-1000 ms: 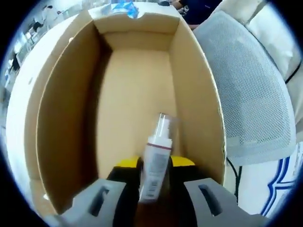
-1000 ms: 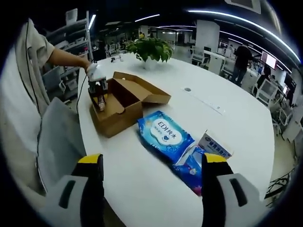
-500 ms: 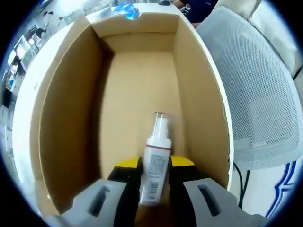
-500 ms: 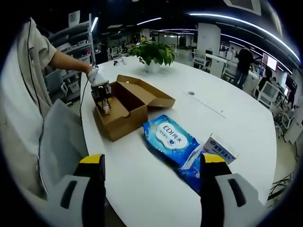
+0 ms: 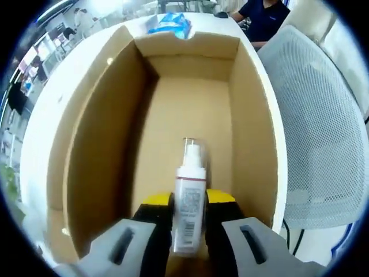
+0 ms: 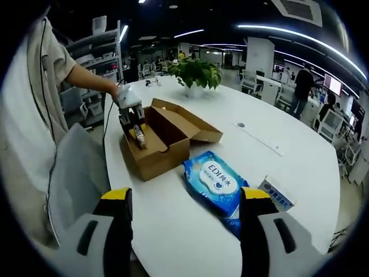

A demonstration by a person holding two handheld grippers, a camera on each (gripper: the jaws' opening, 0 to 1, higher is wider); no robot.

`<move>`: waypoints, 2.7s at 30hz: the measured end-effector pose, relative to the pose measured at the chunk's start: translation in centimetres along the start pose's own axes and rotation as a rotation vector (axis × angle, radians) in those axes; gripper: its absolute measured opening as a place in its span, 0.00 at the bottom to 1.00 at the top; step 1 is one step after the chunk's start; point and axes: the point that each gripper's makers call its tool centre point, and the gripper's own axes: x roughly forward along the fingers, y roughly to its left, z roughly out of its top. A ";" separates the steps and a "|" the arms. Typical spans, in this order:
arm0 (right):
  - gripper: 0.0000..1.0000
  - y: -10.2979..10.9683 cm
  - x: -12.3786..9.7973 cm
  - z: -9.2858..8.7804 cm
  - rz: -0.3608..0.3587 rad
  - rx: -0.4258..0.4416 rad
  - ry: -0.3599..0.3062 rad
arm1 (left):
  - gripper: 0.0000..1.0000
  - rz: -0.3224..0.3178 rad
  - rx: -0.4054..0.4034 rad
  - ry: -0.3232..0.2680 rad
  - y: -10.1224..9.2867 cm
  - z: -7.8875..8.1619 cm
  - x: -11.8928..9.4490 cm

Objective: Operate the shoe box by opening the lid, removing the specified soft item, and placing it in the target area until the item is outside and the box remains undamaged.

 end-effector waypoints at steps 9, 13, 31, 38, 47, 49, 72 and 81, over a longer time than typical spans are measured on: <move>0.63 1.2 1.3 1.3 0.022 -0.046 -0.033 | 0.18 0.038 -0.051 -0.094 -0.3 2.9 -2.0; 0.59 1.9 2.0 1.9 0.035 -0.077 -0.052 | 0.18 0.050 -0.034 -0.132 -1.1 4.6 -3.0; 0.45 6.4 5.2 4.4 0.144 -0.162 -0.108 | 0.18 0.055 0.026 -0.243 -4.3 9.9 -6.0; 0.42 8.5 6.4 5.3 0.199 -0.196 -0.119 | 0.18 0.034 0.057 -0.293 -5.8 11.9 -6.9; 0.33 11.6 7.8 6.5 0.279 -0.242 -0.147 | 0.18 0.001 0.081 -0.349 -7.5 14.2 -7.8; 0.31 12.2 8.1 6.8 0.291 -0.252 -0.154 | 0.18 -0.003 0.083 -0.360 -7.7 14.6 -8.0; 0.17 13.6 9.2 7.7 0.337 -0.354 -0.143 | 0.19 -0.050 0.103 -0.439 -8.9 17.0 -8.1; 0.15 13.3 9.0 7.8 0.356 -0.387 -0.105 | 0.20 -0.072 0.086 -0.456 -8.7 17.3 -7.9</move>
